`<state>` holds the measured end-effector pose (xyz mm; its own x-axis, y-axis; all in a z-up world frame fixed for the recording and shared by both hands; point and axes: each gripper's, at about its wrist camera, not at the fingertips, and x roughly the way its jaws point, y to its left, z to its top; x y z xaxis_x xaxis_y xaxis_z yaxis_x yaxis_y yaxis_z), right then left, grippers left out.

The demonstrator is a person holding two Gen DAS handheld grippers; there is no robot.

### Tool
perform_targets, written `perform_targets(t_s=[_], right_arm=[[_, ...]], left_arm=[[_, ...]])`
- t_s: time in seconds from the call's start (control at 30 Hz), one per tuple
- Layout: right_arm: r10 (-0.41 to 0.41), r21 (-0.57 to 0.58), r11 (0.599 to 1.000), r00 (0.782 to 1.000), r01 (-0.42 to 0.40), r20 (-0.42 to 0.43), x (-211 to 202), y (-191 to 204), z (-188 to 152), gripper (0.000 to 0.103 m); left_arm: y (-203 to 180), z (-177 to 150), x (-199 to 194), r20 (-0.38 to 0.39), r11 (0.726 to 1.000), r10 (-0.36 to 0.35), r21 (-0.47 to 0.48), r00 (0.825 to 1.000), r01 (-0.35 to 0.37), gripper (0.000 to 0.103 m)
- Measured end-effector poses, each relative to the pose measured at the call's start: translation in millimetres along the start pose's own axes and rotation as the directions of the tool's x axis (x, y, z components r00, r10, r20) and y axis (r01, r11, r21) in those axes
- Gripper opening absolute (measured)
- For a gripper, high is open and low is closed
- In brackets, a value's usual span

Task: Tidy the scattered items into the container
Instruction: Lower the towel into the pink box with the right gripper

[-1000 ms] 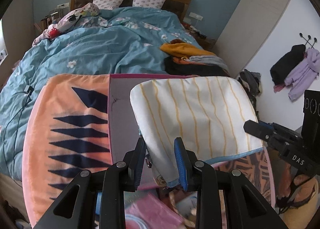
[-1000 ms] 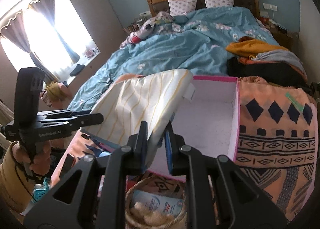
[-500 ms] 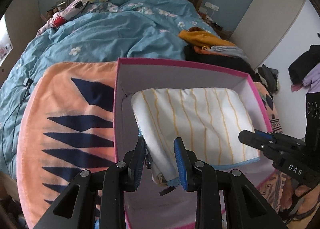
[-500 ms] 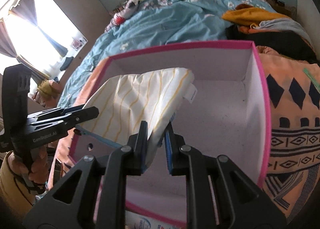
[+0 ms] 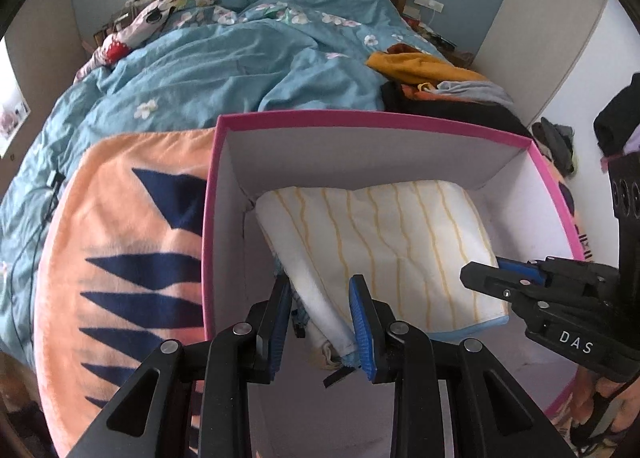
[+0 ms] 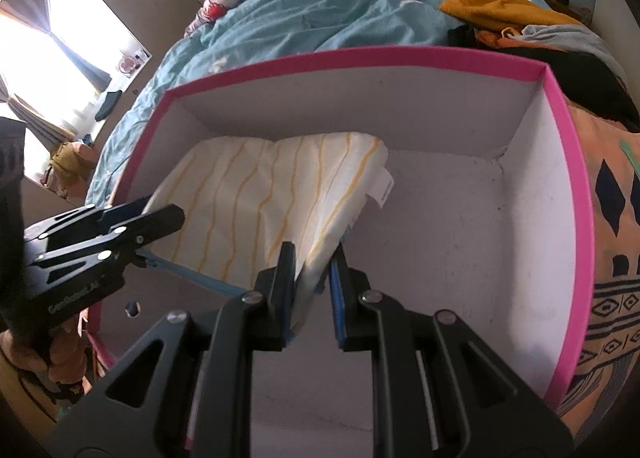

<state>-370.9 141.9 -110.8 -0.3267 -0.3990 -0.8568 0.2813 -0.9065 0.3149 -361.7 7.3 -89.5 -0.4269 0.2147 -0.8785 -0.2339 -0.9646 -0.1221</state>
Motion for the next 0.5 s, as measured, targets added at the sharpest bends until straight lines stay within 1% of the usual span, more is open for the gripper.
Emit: perform_targets(t_s=[0.1,0.17,0.23,0.33,0.5], right_arm=[[-0.009,0.004,1.0,1.0,0.009,-0.021,5,-1,3,0.018],[-0.019,0.001,1.0,0.999,0.019,-0.037,9,-1,4,0.018],[-0.031,-0.003,1.0,0.998,0.031,-0.055,12,-1,7,0.018],[-0.047,-0.003,0.999,0.996,0.047,-0.08,16,0,8,0.018],[-0.074,-0.003,0.997,0.992,0.074,-0.104,21,-1,9,0.018]], left_arm=[[-7,1,4,0.008,0.997,0.063,0.047,0.998,-0.064,0.029],[-13,1,7,0.014,0.986,0.136,0.092,0.991,-0.136,0.029],[-16,0,9,0.022,0.977,0.175,0.124,0.984,-0.176,0.03],[-16,-1,8,0.031,0.975,0.176,0.133,0.984,-0.179,0.03],[-6,-1,1,0.054,0.987,0.12,0.097,0.991,-0.125,0.031]])
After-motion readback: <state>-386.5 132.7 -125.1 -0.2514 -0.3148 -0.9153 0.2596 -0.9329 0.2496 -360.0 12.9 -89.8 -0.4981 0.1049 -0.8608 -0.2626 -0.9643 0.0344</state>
